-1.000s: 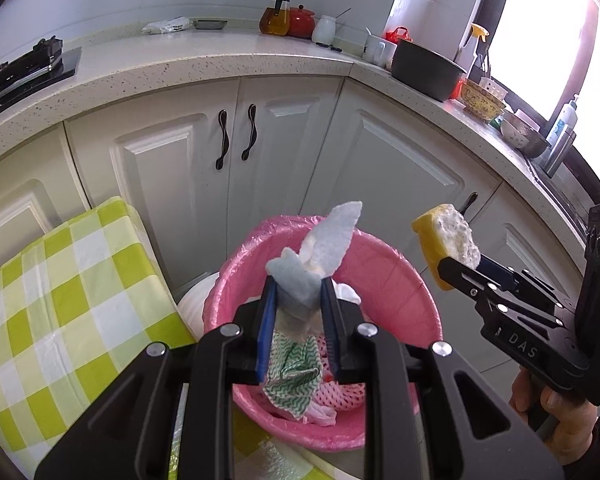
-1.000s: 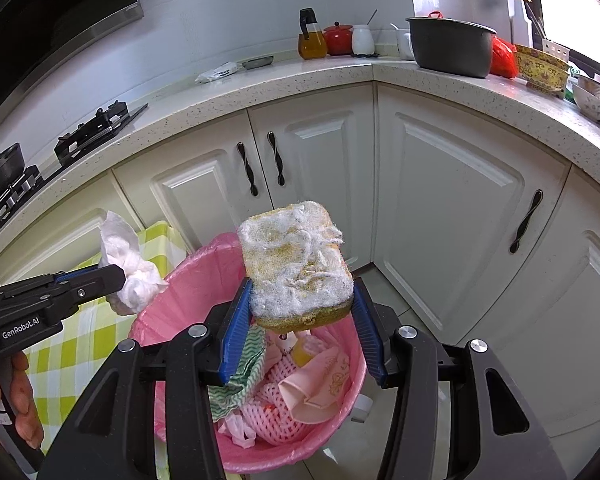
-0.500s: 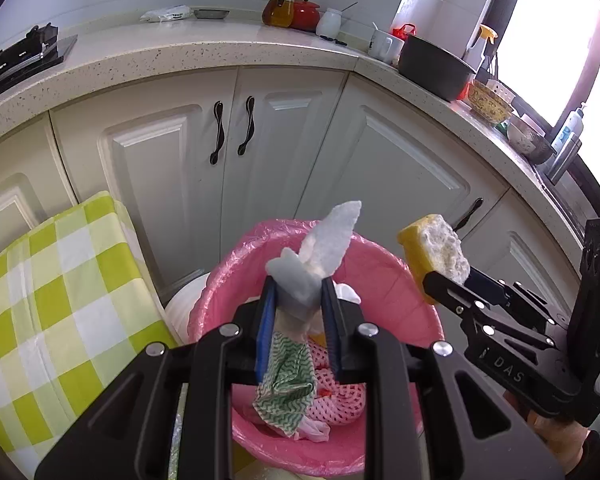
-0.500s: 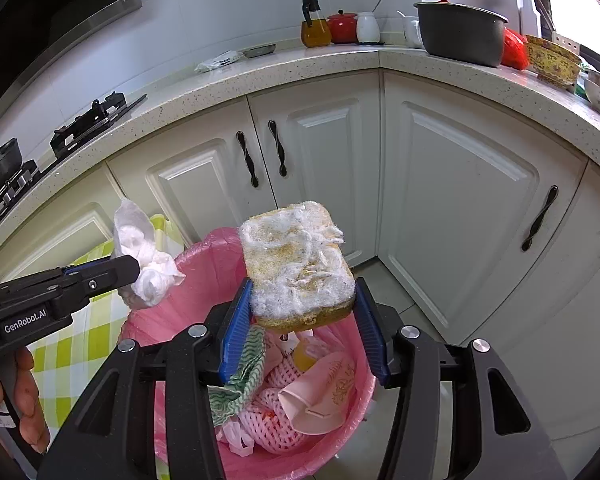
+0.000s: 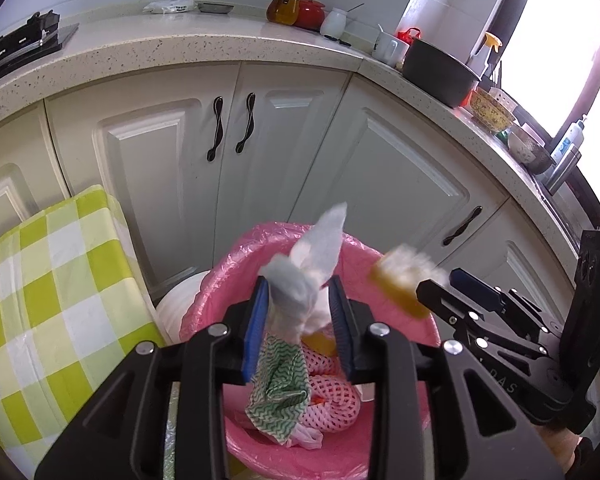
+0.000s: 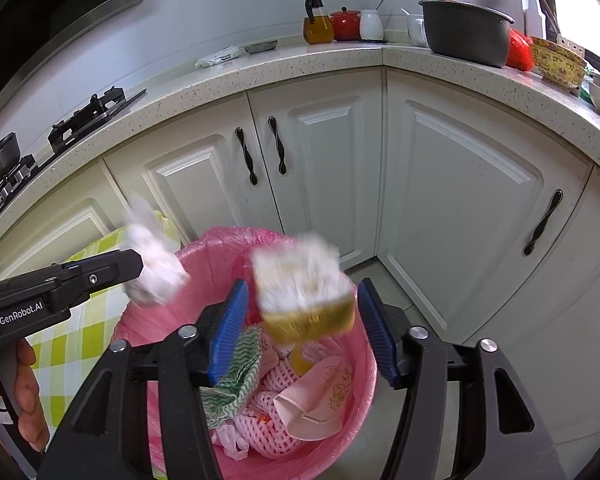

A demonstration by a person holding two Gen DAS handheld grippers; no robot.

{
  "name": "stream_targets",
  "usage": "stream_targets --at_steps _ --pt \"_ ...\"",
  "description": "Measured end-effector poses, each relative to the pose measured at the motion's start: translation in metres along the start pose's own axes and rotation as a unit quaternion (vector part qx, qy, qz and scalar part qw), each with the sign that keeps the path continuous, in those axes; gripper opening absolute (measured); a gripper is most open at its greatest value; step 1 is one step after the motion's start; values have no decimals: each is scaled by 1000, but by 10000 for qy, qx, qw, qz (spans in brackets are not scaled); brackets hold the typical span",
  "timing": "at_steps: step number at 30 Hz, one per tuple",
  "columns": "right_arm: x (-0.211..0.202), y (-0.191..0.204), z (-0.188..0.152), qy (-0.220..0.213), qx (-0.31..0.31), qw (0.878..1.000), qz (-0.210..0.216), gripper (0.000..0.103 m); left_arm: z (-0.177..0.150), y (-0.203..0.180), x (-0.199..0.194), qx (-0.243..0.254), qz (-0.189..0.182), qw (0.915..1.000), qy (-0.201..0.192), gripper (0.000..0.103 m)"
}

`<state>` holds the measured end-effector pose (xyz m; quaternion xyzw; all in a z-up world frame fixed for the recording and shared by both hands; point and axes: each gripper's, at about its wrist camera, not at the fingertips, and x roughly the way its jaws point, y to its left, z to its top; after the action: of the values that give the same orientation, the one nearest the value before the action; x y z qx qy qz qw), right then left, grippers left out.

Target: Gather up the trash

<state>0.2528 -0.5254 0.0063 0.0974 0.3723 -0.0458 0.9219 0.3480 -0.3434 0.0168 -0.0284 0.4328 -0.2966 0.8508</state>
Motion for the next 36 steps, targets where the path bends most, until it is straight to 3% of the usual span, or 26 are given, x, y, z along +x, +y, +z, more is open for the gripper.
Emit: stream_targets --at_steps 2,13,16,18,22,24,30,36 --pt "0 0 1 -1 -15 10000 -17 58 1 1 0 -37 13 10000 -15 40" --pt "-12 0 -5 -83 11 9999 -66 60 -5 0 -21 92 3 9999 -140 41" --pt "-26 -1 -13 -228 85 9996 -126 72 -14 -2 -35 192 12 9996 -224 54" --pt "-36 -4 -19 -294 162 9993 -179 73 -23 -3 -48 242 42 9992 -304 63" --pt "-50 -9 -37 -323 370 9985 -233 78 -40 -3 -65 346 -2 9989 -322 69" --pt "-56 -8 -48 -325 360 9984 -277 80 -51 -4 -72 417 61 9986 -322 80" --pt "-77 1 -72 -458 384 9978 -282 85 -79 -6 -84 512 87 9981 -345 92" --pt "-92 13 -87 -593 159 9971 -446 85 -97 1 -90 441 173 9982 -374 93"
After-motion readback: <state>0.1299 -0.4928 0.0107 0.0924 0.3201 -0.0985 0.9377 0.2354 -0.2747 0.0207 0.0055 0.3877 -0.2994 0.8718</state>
